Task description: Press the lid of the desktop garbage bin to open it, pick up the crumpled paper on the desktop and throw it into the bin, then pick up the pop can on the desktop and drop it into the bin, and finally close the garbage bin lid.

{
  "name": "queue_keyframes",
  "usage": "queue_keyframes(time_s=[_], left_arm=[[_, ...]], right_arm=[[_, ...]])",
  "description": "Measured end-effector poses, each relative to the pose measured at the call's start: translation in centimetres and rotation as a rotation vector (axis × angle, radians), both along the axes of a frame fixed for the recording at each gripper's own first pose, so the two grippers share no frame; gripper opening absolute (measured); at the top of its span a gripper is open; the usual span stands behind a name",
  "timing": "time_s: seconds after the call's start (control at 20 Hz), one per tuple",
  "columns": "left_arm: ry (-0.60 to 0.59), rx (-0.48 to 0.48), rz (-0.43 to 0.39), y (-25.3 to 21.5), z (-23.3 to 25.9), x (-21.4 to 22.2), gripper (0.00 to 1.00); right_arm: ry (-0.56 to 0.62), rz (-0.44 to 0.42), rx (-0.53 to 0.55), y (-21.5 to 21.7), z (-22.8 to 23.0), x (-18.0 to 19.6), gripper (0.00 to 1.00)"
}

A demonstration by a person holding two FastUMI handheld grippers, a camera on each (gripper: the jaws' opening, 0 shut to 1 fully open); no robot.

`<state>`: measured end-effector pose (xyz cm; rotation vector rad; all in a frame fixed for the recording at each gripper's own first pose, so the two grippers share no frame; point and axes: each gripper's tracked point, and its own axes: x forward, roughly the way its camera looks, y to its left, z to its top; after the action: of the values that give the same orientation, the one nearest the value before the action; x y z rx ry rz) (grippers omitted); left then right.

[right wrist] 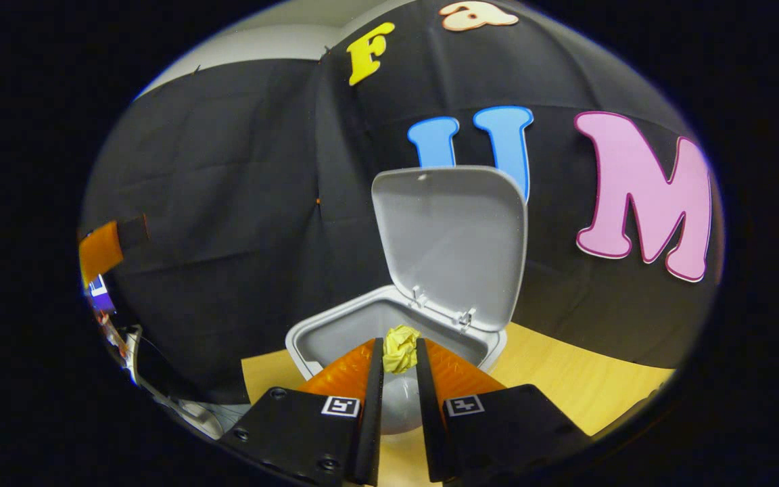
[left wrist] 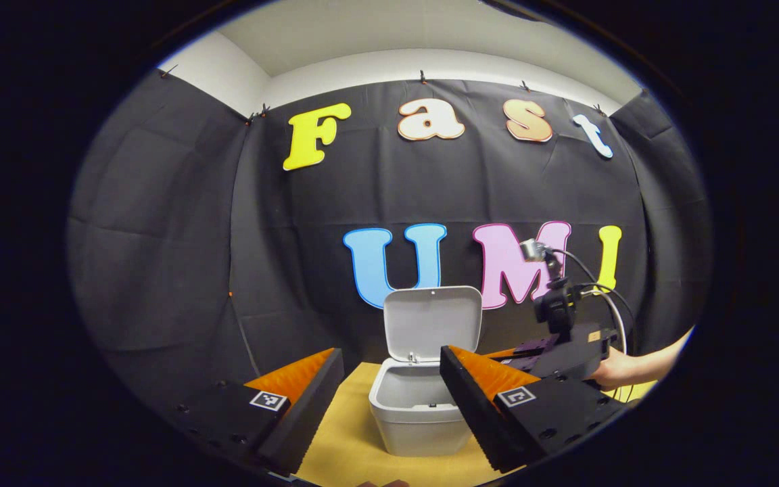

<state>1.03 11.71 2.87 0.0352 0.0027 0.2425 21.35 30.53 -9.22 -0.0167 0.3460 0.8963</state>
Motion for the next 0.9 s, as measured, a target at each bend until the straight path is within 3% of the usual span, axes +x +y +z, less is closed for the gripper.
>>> queue_keyframes(time_s=[0.15, 0.2, 0.25, 0.5, 0.65, 0.8, 0.9], left_arm=[[0.009, 0.021, 0.002, -0.2, -0.2, -0.1, 0.96], [0.01, 0.022, -0.002, -0.4, -0.2, 0.1, 0.96], [0.012, 0.019, -0.011, -0.7, -0.3, 0.2, 0.96], [0.03, -0.024, -0.09, -3.5, -1.3, 2.2, 0.96], [0.03, -0.057, -0.185, -7.1, -2.0, 4.1, 0.96], [0.054, -0.085, -0.314, -12.9, -4.0, 6.9, 0.97], [0.116, -0.159, -0.412, -18.0, -6.6, 9.0, 0.96]], right_arm=[[0.048, -0.009, 0.004, 0.3, -1.2, -0.2, 0.32], [0.047, -0.014, 0.007, 0.2, -1.1, 0.0, 0.2], [0.049, -0.007, 0.011, 0.2, -1.1, -0.2, 0.2], [0.032, -0.01, 0.027, -1.9, 0.0, -0.5, 0.95], [0.018, -0.083, 0.059, -5.9, 1.6, 0.1, 0.98], [-0.004, -0.258, 0.06, -14.8, 2.1, 2.0, 0.98], [0.008, -0.383, 0.034, -22.0, 1.6, 2.4, 0.98]])
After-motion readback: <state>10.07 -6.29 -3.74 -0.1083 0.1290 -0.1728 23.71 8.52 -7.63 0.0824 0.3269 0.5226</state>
